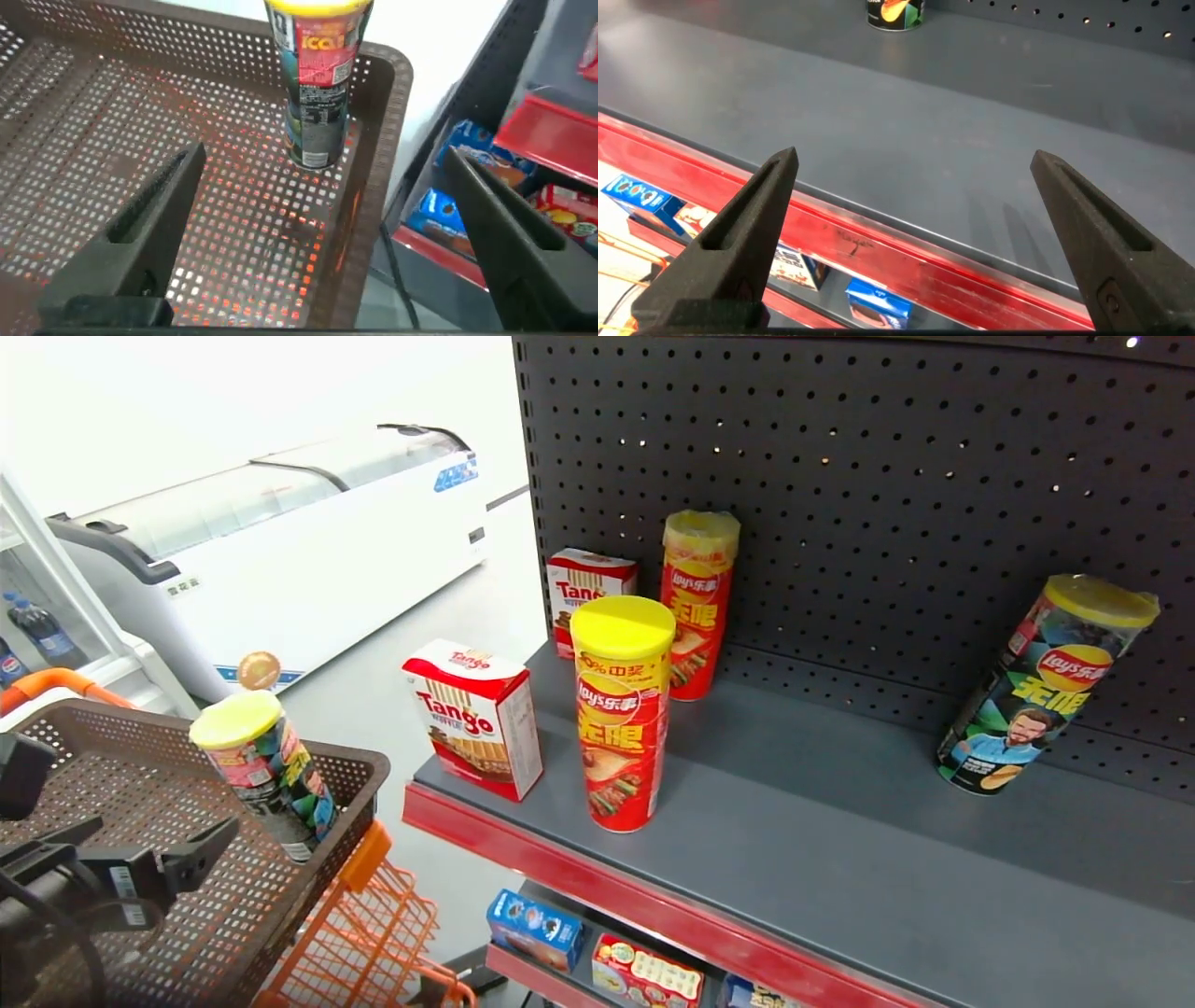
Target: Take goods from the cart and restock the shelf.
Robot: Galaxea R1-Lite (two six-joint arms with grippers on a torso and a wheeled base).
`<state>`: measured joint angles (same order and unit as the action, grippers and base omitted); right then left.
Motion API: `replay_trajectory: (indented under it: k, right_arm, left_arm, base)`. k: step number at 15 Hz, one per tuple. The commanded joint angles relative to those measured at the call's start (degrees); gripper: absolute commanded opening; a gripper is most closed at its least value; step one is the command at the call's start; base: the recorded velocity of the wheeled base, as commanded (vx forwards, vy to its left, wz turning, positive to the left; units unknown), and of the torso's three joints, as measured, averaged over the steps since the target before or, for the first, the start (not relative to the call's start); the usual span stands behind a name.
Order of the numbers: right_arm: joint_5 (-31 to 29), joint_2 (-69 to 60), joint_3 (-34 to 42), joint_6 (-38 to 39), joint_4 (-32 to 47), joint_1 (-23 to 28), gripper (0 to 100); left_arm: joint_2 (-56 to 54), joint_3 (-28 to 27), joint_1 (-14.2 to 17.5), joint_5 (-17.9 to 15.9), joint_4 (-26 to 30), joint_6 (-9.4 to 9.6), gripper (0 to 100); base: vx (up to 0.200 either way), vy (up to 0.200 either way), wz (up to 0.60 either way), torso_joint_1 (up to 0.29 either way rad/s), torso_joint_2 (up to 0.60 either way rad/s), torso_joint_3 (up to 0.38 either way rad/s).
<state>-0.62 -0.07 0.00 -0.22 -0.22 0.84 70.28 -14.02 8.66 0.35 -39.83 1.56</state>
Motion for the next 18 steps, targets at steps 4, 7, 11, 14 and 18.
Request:
replay_trajectory:
  k: [4, 7, 11, 14, 18]
  right_arm:
    - [0.0, 0.1, 0.0, 0.0, 0.0, 0.0, 100]
    - [0.0, 0.1, 0.0, 0.0, 0.0, 0.0, 100]
    - [0.0, 0.1, 0.0, 0.0, 0.0, -0.1, 100]
    - [0.0, 0.1, 0.0, 0.0, 0.0, 0.0, 100]
    - [0.0, 0.1, 0.0, 0.0, 0.0, 0.0, 100]
  left_arm:
    - [20.5, 2.9, 1.1, -0.4, -17.0, 0.02, 100]
    - [26.0, 1.0, 2.2, -0.4, -20.3, 0.02, 100]
    - [33.3, -2.4, 2.1, -1.9, -30.0, -0.07, 100]
    - [36.4, -3.6, 2.2, -4.7, -32.4, 0.37, 100]
    - [41.1, -8.0, 2.3, -4.6, -34.5, 0.46, 100]
  base:
    - [0.000, 0.000, 0.00, 0.000, 0.00, 0.000]
    - [0.000, 0.000, 0.00, 0.000, 0.00, 0.000]
    - [0.000, 0.000, 0.00, 0.000, 0.00, 0.000]
    - [0.000, 0.000, 0.00, 0.000, 0.00, 0.000]
    - [0.000, 0.000, 0.00, 0.000, 0.00, 0.000]
